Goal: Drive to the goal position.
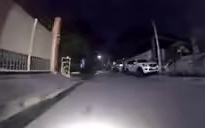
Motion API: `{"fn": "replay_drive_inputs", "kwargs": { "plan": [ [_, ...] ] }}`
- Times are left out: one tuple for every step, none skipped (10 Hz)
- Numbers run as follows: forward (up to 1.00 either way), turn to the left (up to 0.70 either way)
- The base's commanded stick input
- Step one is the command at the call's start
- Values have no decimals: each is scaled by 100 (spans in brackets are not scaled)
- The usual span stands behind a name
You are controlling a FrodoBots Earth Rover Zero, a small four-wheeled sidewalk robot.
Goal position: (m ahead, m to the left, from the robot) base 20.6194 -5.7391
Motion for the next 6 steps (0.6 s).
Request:
{"fn": "replay_drive_inputs", "kwargs": {
  "plan": [
    [70,-12],
    [70,0],
    [70,0],
    [70,0],
    [70,0],
    [70,0]
  ]
}}
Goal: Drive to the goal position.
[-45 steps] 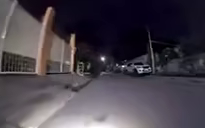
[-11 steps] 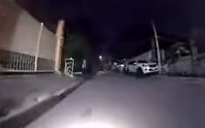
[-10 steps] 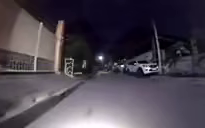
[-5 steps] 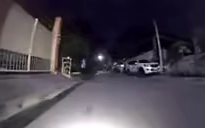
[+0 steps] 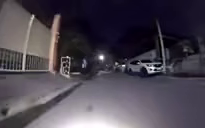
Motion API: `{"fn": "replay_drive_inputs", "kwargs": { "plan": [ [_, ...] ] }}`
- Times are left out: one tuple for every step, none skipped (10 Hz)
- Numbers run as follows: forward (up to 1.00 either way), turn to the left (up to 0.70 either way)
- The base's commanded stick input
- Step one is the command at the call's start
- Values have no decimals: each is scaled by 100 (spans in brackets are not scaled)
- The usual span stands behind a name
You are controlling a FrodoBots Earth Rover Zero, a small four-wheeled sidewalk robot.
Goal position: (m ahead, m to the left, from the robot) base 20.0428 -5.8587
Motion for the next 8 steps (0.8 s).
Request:
{"fn": "replay_drive_inputs", "kwargs": {
  "plan": [
    [70,0],
    [70,0],
    [70,0],
    [70,0],
    [70,0],
    [70,0],
    [70,0],
    [70,0]
  ]
}}
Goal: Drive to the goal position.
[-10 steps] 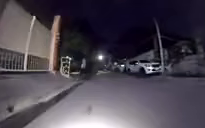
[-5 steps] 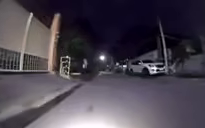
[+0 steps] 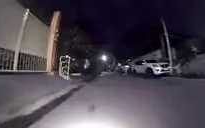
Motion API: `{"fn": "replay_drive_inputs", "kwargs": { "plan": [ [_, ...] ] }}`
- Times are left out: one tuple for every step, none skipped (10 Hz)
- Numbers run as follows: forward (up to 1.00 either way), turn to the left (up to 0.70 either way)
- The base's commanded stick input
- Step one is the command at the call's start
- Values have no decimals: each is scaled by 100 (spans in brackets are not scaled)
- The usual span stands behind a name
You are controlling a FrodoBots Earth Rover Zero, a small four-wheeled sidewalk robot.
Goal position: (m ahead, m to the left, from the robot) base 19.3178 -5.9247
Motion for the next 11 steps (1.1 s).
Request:
{"fn": "replay_drive_inputs", "kwargs": {
  "plan": [
    [70,0],
    [70,0],
    [70,0],
    [70,0],
    [70,-19],
    [70,-35],
    [70,-35],
    [70,-35],
    [70,-35],
    [70,-33],
    [70,-11]
  ]
}}
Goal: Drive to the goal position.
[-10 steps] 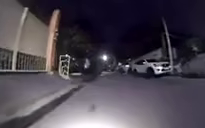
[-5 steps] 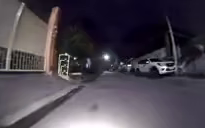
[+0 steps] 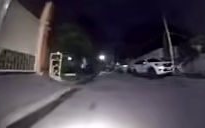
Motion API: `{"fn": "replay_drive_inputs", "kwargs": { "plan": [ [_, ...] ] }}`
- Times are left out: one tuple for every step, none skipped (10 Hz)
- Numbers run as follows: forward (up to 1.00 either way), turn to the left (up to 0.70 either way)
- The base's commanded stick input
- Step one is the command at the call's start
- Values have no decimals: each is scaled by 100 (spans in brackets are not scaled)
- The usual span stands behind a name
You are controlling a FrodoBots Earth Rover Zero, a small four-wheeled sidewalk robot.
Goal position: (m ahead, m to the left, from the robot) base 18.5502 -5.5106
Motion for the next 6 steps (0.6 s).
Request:
{"fn": "replay_drive_inputs", "kwargs": {
  "plan": [
    [70,0],
    [70,0],
    [70,0],
    [70,0],
    [70,0],
    [70,0]
  ]
}}
